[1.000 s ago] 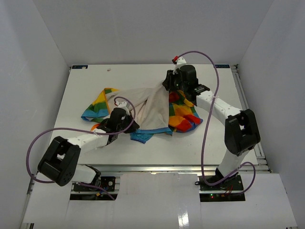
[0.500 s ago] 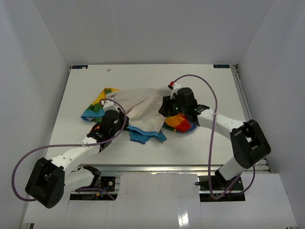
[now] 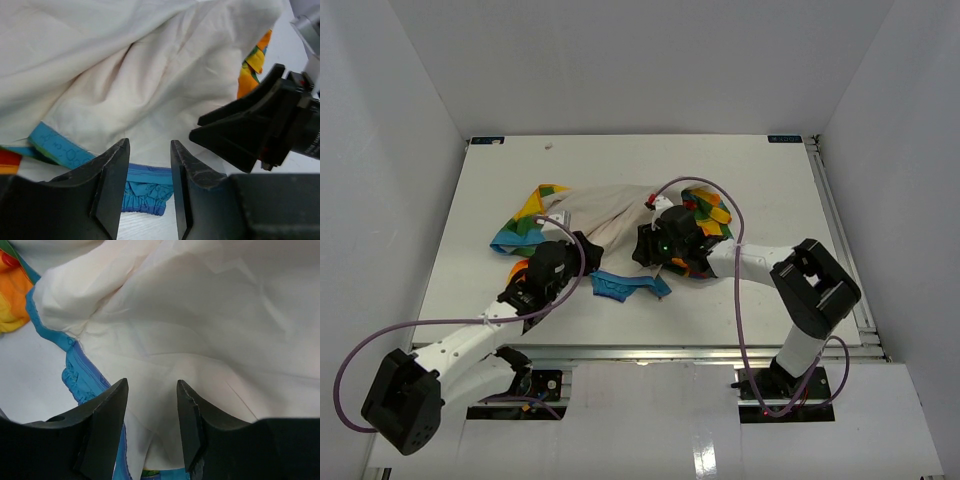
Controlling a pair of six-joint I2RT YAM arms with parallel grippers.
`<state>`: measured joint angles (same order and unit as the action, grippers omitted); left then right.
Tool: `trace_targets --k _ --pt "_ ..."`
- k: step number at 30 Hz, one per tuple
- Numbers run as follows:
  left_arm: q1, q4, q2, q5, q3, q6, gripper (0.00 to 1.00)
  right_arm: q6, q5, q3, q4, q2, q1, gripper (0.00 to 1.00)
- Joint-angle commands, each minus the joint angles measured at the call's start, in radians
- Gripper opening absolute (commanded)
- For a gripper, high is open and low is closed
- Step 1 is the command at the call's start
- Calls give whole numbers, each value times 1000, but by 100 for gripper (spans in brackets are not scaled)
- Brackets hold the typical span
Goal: Zip up the jacket
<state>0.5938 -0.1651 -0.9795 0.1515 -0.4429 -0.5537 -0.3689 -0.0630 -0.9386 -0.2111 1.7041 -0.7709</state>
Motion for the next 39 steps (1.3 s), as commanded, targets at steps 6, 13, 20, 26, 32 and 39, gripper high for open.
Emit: trace_targets --k 6,13,20,26,32,39 --pt "54 -62 -221 -356 -108 83 61 -77 335 13 123 -244 74 61" --pt "114 79 -382 -336 -284 112 61 -132 355 166 136 -422 125 63" --pt "232 257 -575 -131 -478 164 63 -146 334 310 117 -578 149 63" --pt "284 455 -800 87 -666 159 59 -139 271 386 81 -672 151 62" --pt "276 380 -715 203 -578 83 3 -131 83 521 -92 -724 144 56" --pt "234 112 -496 39 -339 13 0 -147 9 552 -238 -565 64 54"
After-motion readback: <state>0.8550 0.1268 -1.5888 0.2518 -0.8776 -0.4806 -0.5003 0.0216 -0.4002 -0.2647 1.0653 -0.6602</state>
